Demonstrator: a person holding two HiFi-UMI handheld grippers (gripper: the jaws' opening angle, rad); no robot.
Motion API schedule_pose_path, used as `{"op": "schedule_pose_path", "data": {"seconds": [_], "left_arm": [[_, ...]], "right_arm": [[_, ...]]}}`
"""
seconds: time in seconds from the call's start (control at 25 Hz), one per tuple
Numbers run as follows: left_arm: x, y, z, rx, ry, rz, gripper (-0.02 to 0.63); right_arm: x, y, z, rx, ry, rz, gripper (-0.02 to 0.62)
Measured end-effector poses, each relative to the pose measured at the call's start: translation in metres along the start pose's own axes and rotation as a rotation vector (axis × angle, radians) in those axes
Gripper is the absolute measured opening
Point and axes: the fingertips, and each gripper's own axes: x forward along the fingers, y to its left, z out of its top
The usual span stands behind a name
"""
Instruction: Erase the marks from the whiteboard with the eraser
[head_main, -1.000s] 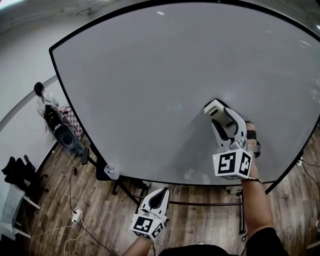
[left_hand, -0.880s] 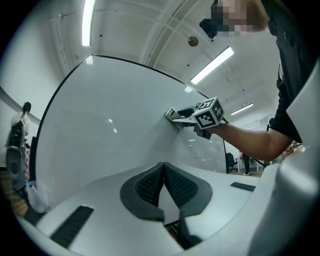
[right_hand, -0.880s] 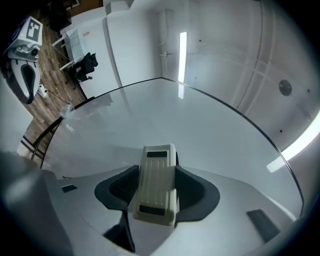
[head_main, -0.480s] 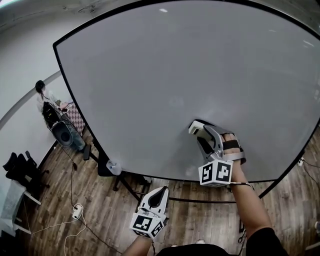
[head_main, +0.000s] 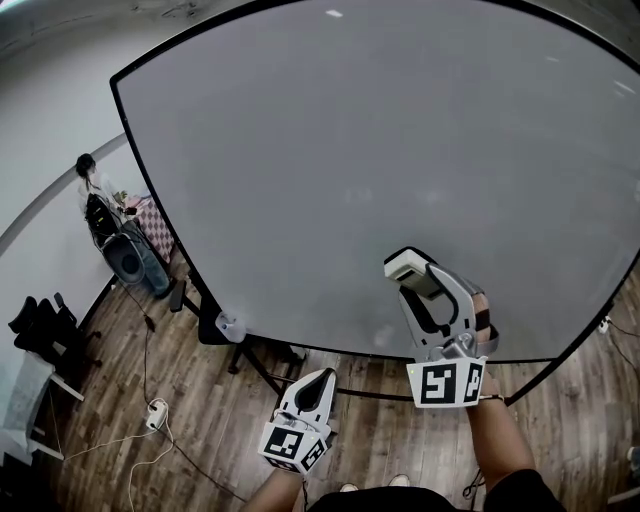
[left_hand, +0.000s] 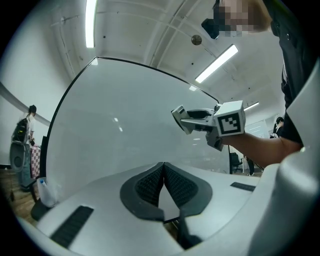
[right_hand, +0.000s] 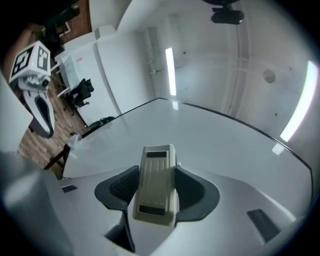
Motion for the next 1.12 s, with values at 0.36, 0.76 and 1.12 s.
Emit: {"op": "schedule_pose_path", "data": {"seconds": [0.36,0.76,1.12], "left_arm": [[0.016,-0.011,0.013,0.033,-0.017,-0.036,0.020],[0.027,-0.026,0.006,0.009,-0.003,-0.075,0.020],[0.032,-0.034,-0.002,-0.013,0.014,-0.093,0.020]], "right_arm": [[-0.079,-0.005,0.002,0.554,-0.158,-0.069,0.248],[-0.122,0.028,-0.032,0.620,-0.036,-0.098,0.245],[-0.136,0.014,-0.032,0.599,-0.033,-0.159,0.245]]}}
